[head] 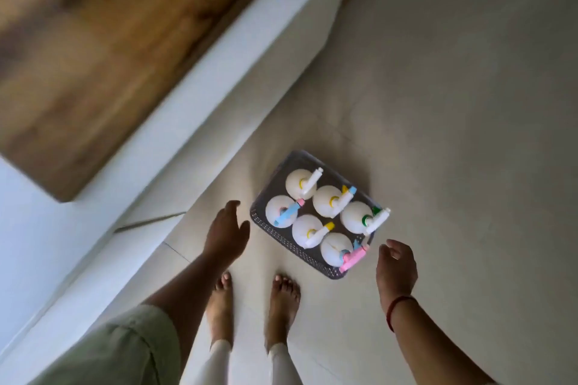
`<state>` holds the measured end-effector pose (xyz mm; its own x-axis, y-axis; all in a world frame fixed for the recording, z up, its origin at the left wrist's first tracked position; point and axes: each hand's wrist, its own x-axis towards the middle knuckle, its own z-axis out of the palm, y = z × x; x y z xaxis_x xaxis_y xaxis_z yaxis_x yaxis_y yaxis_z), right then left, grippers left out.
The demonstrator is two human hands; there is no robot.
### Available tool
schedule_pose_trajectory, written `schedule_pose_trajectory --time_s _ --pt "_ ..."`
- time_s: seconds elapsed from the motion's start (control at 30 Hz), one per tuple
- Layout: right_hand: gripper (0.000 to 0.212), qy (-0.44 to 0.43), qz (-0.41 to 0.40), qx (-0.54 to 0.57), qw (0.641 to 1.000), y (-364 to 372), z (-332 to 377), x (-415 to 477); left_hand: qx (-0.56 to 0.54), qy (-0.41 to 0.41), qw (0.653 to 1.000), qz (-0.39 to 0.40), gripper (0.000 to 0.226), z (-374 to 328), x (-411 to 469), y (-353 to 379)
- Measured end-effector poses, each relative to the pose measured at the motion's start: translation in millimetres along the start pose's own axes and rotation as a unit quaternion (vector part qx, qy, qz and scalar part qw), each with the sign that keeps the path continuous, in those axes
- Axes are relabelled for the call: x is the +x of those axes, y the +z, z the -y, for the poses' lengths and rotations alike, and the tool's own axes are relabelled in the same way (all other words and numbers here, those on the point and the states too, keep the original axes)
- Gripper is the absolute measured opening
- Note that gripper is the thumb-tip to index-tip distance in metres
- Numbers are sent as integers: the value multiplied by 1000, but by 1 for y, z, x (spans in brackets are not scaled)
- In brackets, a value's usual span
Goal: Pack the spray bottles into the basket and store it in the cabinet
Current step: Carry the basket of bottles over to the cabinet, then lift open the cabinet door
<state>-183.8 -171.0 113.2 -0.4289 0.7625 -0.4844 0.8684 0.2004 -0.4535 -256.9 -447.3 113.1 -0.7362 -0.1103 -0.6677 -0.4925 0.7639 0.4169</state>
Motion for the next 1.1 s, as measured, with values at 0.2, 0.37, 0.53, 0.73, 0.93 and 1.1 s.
schedule_pose_trajectory --time_s 0.2,0.37,0.53,0.73,0.93,1.1 --pt "23 -136 97 -30 985 17 83 -52 -141 -85 985 -58 47 24 -51 -42" --pt "19 -251 193 -72 946 69 107 -109 -228 -154 958 -80 47 90 -82 -46" --pt "17 -308 268 -118 905 131 99 -192 -293 -225 922 -118 45 183 -127 -55" --pt "24 -279 313 -112 901 175 81 -283 -372 -322 855 -164 44 276 -195 -65" --pt "41 -214 331 -82 916 203 80 -335 -475 -411 716 -304 43 372 -262 -73" --pt "53 -184 314 -55 930 215 92 -353 -496 -462 592 -435 43 440 -308 -88"
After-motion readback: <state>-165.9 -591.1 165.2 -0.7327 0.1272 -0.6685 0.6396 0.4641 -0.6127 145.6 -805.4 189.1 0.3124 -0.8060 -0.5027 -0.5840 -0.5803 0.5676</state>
